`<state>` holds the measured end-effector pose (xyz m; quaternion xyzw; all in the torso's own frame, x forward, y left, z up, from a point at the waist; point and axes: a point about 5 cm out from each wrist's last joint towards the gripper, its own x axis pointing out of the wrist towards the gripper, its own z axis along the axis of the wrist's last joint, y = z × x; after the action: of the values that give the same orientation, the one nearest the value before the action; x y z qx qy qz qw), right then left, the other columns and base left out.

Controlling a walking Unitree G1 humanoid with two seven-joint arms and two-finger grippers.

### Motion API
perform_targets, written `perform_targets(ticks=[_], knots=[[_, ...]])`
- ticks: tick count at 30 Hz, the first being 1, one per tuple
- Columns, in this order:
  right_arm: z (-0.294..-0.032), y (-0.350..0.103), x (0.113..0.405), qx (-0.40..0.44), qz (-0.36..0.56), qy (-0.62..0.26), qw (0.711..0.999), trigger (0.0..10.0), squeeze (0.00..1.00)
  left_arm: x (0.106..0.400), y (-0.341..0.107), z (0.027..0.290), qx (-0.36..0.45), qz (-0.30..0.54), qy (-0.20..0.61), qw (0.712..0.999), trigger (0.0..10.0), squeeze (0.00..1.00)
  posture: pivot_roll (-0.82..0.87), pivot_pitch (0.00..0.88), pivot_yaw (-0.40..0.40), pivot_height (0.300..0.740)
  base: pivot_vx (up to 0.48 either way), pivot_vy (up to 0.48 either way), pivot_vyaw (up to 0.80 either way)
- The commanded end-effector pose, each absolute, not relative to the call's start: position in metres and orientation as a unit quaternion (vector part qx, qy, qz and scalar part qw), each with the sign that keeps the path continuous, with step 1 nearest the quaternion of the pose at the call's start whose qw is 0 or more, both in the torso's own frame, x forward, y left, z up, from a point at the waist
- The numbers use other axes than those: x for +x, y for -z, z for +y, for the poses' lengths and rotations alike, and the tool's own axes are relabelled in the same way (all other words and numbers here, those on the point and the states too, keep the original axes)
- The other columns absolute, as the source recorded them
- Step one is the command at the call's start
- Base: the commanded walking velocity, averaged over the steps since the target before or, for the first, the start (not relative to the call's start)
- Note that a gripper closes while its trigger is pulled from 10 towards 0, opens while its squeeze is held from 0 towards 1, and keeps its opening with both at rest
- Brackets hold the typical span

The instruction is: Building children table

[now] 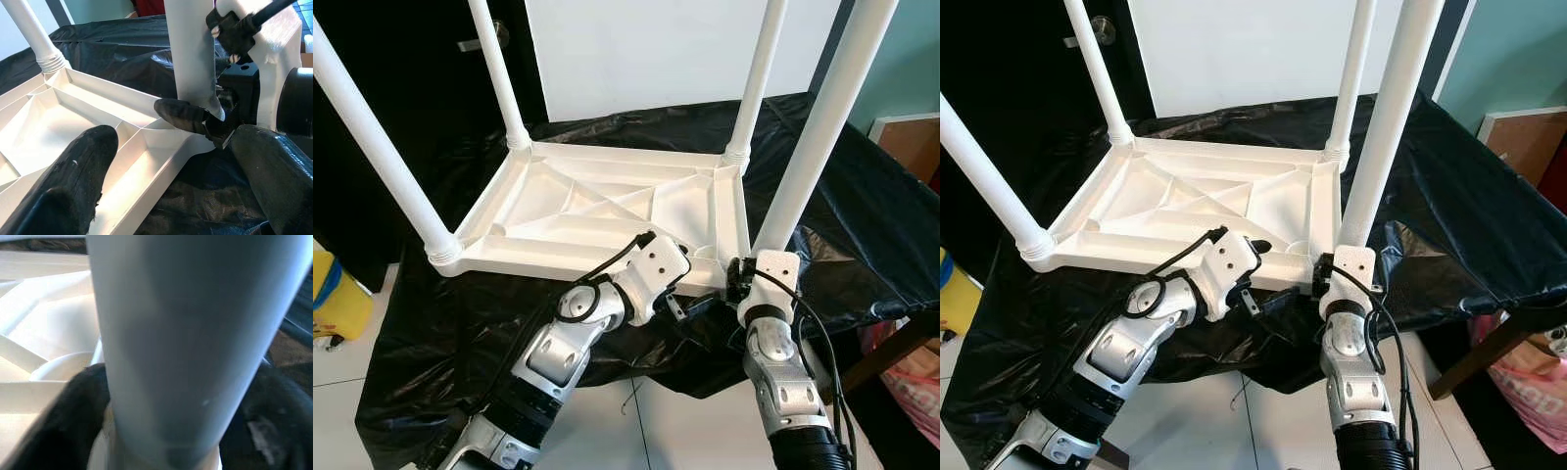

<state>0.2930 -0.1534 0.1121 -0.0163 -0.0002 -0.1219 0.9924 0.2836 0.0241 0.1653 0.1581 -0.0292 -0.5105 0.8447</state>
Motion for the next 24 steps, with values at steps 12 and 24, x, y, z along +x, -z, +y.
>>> perform_targets(ticks=[12,24], knots=[[-0.186,-0.115,0.282,-0.014,-0.02,-0.067,0.997,10.0,0.91,0.284,-0.163,0.024,0.163,-0.027,0.512,0.843,10.0,0.0,-0.18,0.01,-0.021,0.74,0.0,0.0,0.0],[-0.196,-0.126,0.302,-0.095,0.0,-0.234,0.968,10.0,0.0,0.285,-0.164,0.023,0.165,-0.028,0.518,0.839,10.0,0.0,-0.18,0.014,-0.004,0.74,0.0,0.0,0.0]])
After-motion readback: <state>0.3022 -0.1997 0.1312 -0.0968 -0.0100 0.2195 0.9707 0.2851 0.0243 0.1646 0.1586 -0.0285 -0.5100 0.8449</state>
